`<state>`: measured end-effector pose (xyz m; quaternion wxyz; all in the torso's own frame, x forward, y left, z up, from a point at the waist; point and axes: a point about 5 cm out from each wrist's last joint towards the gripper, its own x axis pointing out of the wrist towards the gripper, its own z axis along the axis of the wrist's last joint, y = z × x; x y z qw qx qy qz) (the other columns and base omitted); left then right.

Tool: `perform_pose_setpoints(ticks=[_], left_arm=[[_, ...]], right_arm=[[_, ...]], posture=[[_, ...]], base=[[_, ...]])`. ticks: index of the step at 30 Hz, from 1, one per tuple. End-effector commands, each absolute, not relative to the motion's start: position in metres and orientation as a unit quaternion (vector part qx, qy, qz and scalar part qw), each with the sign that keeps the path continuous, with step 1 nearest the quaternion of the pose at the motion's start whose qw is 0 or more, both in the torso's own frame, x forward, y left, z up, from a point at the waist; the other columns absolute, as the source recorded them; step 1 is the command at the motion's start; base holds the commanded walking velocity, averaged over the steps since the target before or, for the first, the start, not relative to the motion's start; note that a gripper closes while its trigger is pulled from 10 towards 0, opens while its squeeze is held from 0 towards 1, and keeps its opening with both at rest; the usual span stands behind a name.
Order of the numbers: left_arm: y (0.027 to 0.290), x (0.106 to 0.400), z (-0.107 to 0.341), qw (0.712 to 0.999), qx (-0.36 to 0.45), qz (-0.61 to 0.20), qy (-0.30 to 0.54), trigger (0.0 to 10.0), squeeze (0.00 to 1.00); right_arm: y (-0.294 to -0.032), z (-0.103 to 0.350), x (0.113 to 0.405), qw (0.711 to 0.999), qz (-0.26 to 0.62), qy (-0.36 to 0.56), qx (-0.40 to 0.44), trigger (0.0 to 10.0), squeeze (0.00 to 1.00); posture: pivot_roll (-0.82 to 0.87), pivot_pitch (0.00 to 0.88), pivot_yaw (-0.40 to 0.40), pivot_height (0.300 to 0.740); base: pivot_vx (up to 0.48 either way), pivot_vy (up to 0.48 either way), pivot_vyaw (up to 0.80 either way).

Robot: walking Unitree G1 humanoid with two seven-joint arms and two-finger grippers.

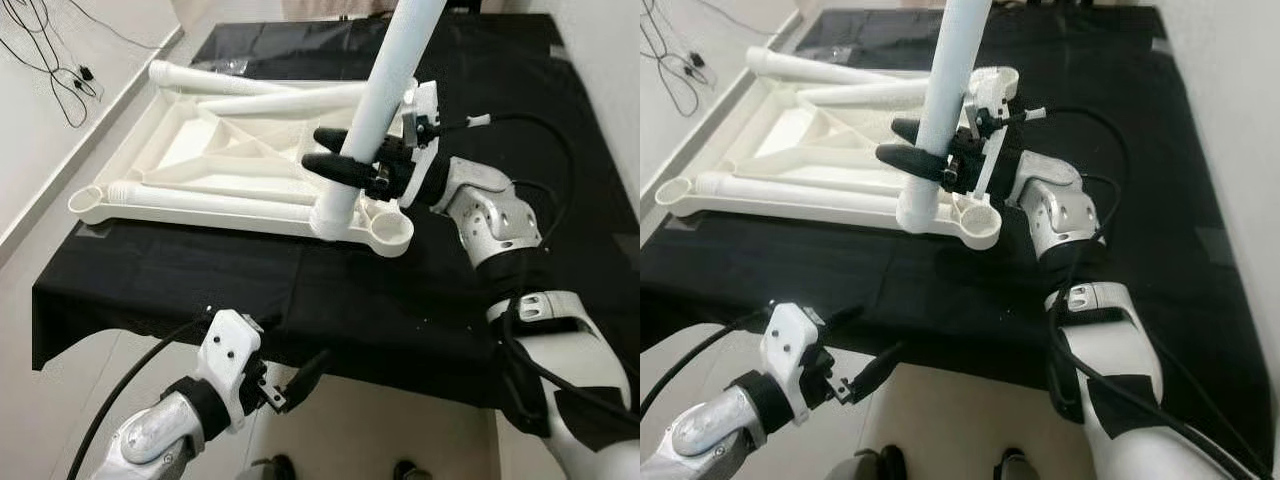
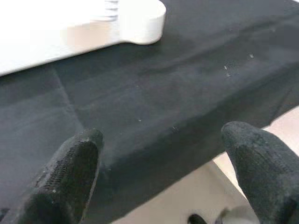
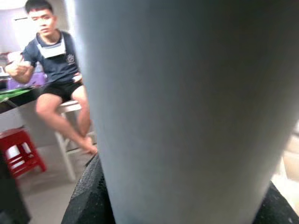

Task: Building children table

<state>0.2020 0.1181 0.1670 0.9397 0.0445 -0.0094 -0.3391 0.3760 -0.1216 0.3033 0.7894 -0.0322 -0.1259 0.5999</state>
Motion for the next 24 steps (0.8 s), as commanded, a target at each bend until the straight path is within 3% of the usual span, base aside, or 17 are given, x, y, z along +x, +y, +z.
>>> perform_pose_setpoints(ticks=[1,6,8,14,16,21,24], left_arm=[[0.12,0.197,0.163,0.94,0.062,-0.336,0.001,10.0,0.0],[0.118,0.189,0.163,0.94,0.06,-0.335,-0.001,10.0,0.0],[0.118,0.183,0.162,0.941,0.055,-0.333,-0.004,10.0,0.0],[0.117,0.179,0.161,0.94,0.051,-0.336,-0.008,10.0,0.0],[0.115,0.176,0.161,0.939,0.05,-0.339,-0.012,10.0,0.0],[0.114,0.175,0.161,0.939,0.051,-0.34,-0.016,10.0,0.0],[0.113,0.174,0.161,0.939,0.053,-0.339,-0.018,10.0,0.0]], right_arm=[[-0.121,0.312,0.374,0.773,0.619,-0.135,-0.041,10.0,0.0],[-0.133,0.324,0.372,0.761,0.631,-0.144,-0.044,10.0,0.0],[-0.148,0.338,0.367,0.744,0.649,-0.153,-0.042,10.0,0.0],[-0.157,0.344,0.362,0.724,0.672,-0.15,-0.037,10.0,0.0],[-0.16,0.343,0.359,0.706,0.695,-0.132,-0.04,10.0,0.0],[-0.158,0.334,0.361,0.709,0.694,-0.099,-0.077,10.0,0.0],[-0.154,0.324,0.368,0.733,0.665,-0.07,-0.122,10.0,0.0]], posture=[[0.07,0.372,0.1,0.74],[0.07,0.376,0.102,0.74],[0.07,0.387,0.101,0.74],[0.07,0.391,0.097,0.74],[0.06,0.385,0.091,0.74],[0.06,0.391,0.09,0.74],[0.06,0.391,0.09,0.74]], base=[[0.0,0.0,0.0],[0.0,0.0,0.0],[0.0,0.0,0.0],[0.0,0.0,0.0],[0.0,0.0,0.0],[0.0,0.0,0.0],[0.0,0.0,0.0]])
